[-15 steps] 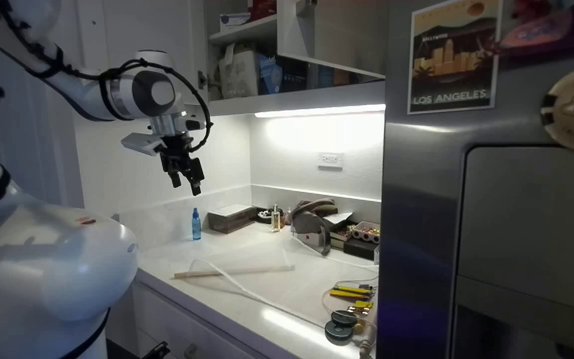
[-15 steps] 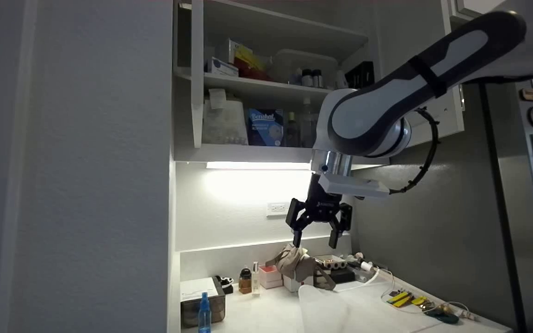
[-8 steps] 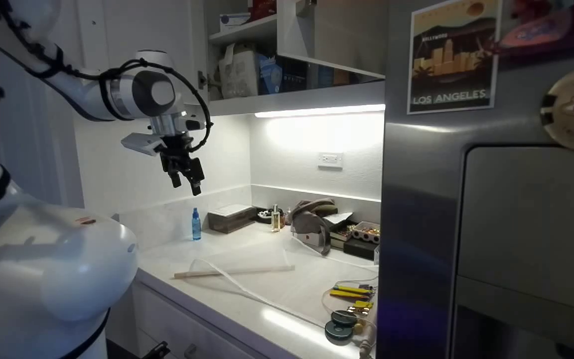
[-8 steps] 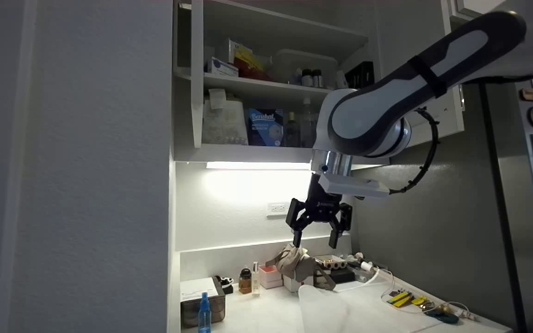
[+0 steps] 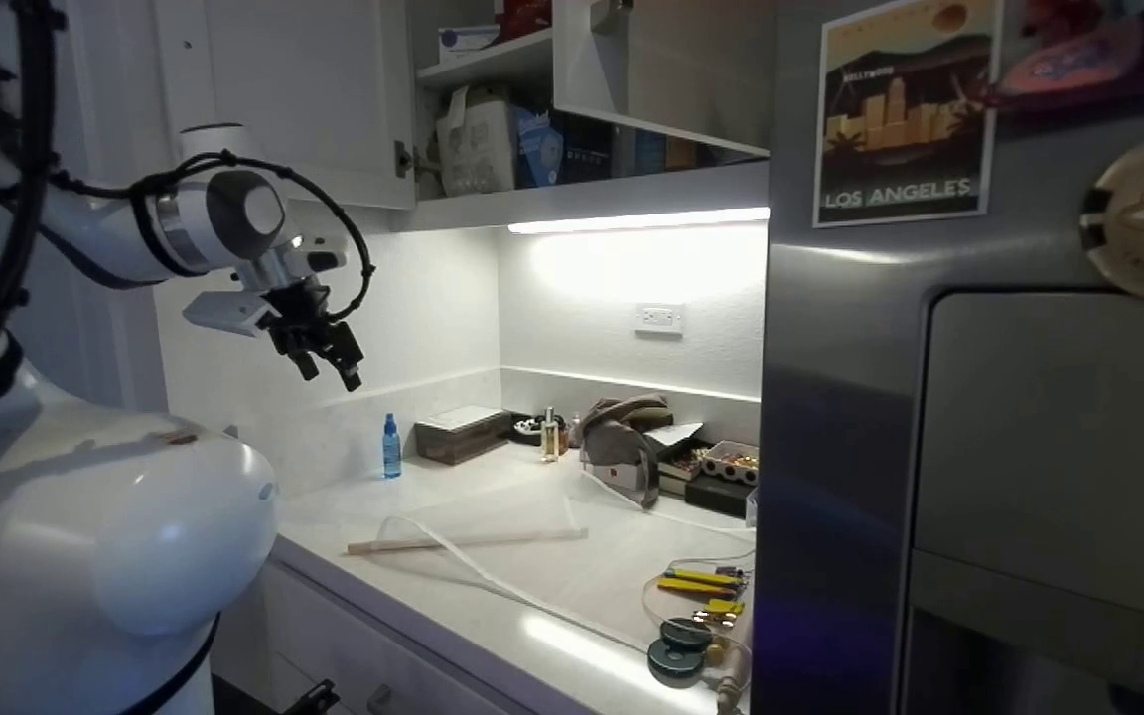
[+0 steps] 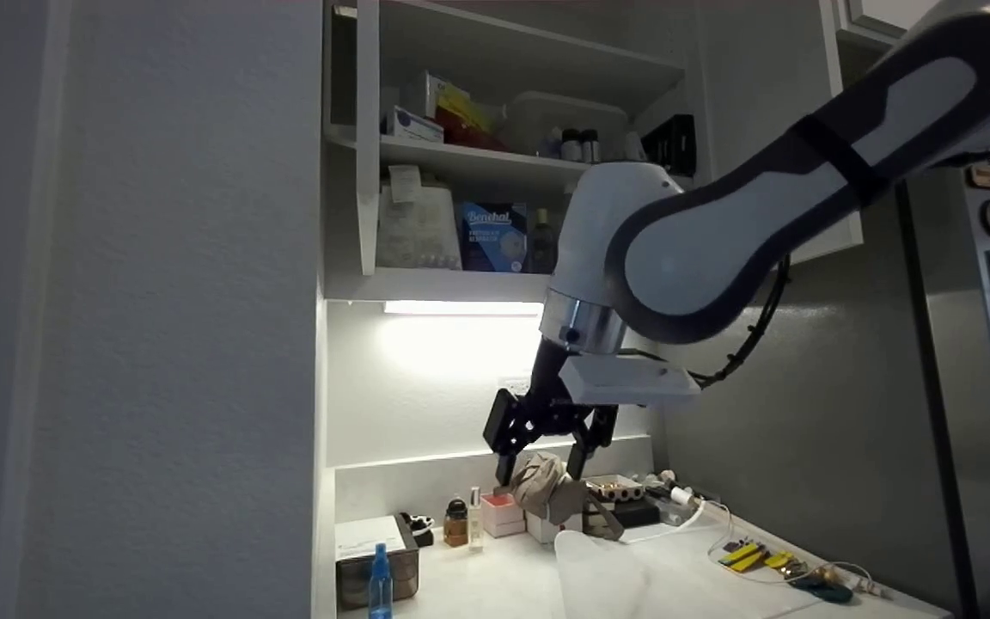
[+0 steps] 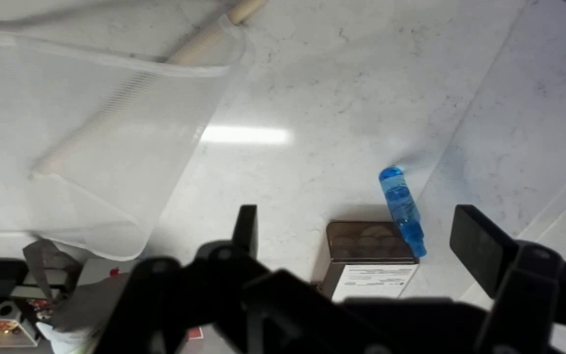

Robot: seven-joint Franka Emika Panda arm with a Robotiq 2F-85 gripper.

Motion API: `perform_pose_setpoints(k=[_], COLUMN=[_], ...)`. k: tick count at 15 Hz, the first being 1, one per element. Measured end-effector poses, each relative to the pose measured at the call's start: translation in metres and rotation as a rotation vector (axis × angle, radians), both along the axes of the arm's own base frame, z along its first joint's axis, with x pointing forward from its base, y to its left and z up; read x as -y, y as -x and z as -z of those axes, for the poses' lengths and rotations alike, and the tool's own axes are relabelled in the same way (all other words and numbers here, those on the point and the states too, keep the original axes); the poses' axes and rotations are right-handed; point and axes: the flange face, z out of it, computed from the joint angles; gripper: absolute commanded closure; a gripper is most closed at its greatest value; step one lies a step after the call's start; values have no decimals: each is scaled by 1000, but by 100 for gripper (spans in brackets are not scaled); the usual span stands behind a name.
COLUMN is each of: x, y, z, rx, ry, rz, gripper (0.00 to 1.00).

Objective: Place the blue bottle on the bottom shelf of the open upper cabinet

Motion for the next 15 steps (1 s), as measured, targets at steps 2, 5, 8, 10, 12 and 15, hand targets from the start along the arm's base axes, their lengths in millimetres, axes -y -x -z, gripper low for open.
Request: perform_pose_setpoints(k=[2, 5, 8, 10, 12, 15], x=[-27, -55, -63, -64, -66, -73], y=[13, 24, 18, 8, -5, -28], z=[15, 44, 74, 90, 102, 112], rx=[66, 126, 154, 167, 178, 194], ry=[28, 86, 149, 173, 182, 173], rz=[-21, -25, -8, 5, 13, 1], gripper=[0, 0, 0, 0, 0, 0])
